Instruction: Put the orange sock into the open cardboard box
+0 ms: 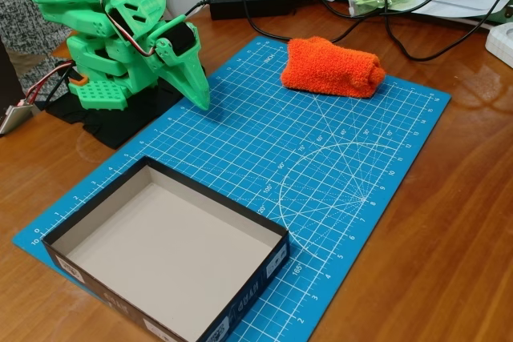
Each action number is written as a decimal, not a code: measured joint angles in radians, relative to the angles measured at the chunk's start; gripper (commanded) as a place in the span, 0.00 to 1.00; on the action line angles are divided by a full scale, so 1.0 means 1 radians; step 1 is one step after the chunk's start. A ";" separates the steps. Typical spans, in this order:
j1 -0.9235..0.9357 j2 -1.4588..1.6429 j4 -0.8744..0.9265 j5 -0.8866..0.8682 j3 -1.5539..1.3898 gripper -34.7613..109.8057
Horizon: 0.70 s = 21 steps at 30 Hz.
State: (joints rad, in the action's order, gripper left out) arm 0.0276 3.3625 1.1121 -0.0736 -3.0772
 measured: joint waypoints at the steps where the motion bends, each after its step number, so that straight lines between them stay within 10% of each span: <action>1: 0.000 0.000 0.000 0.000 0.000 0.24; 21: 0.005 0.000 0.000 -0.008 0.000 0.24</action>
State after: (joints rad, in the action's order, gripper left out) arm 0.0322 3.3625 1.1121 -0.0813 -3.0772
